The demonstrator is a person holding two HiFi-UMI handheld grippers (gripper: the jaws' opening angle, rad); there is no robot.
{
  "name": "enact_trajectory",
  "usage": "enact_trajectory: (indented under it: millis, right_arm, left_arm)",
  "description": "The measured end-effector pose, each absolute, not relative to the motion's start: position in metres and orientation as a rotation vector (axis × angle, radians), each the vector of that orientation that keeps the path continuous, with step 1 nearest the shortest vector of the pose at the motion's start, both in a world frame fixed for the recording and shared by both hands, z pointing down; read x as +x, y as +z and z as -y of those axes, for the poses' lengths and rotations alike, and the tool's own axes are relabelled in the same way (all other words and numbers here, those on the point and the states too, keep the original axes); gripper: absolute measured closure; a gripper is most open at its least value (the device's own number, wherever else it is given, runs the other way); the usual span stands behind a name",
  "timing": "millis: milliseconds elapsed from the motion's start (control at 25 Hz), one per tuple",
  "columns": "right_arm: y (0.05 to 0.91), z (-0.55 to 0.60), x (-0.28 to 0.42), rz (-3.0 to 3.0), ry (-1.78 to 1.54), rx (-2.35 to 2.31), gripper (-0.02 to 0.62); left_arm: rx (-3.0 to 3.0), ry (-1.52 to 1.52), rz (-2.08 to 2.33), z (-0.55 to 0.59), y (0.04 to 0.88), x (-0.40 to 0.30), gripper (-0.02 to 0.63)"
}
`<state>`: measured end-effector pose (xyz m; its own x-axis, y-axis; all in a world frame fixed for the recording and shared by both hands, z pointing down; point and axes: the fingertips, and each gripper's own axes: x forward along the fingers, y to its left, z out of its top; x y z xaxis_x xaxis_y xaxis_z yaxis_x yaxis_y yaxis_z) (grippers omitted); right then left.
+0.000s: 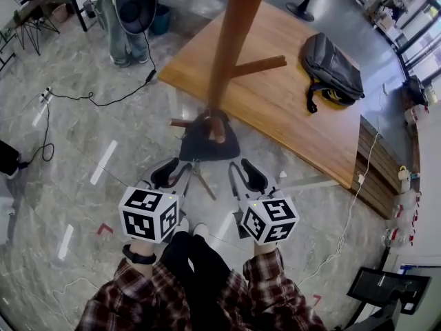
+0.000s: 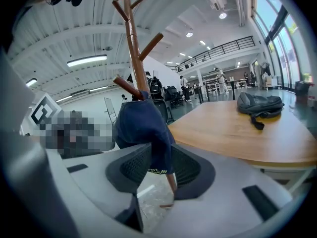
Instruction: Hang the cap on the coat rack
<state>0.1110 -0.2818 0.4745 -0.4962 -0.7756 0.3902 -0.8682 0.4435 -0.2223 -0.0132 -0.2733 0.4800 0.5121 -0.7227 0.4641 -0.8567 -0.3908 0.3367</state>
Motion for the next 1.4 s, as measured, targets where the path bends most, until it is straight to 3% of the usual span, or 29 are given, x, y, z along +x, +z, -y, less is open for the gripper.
enact_trajectory:
  millis: [280, 720, 840, 1040, 1400]
  right_arm:
    - [0.433, 0.267, 0.122, 2.510, 0.516, 1.488, 0.485]
    - [0.307, 0.251, 0.098, 2.695, 0.152, 1.510, 0.486]
    - [0.288, 0.241, 0.087, 2.728, 0.110, 1.487, 0.494]
    - [0.267, 0.233, 0.082, 2.761, 0.060, 1.482, 0.575]
    - [0.257, 0.233, 0.088, 2.760, 0.056, 1.517, 0.583]
  left_arm:
    - [2.325, 0.274, 1.262, 0.254, 0.428, -0.008, 0.497]
    - [2.623, 0.001, 1.306, 0.242, 0.291, 0.023, 0.500]
    - [2.662, -0.014, 1.345, 0.235, 0.274, 0.026, 0.531]
    - [2.684, -0.039, 1.363, 0.231, 0.259, 0.025, 0.593]
    - [2.697, -0.038, 1.339, 0.230, 0.255, 0.029, 0.595]
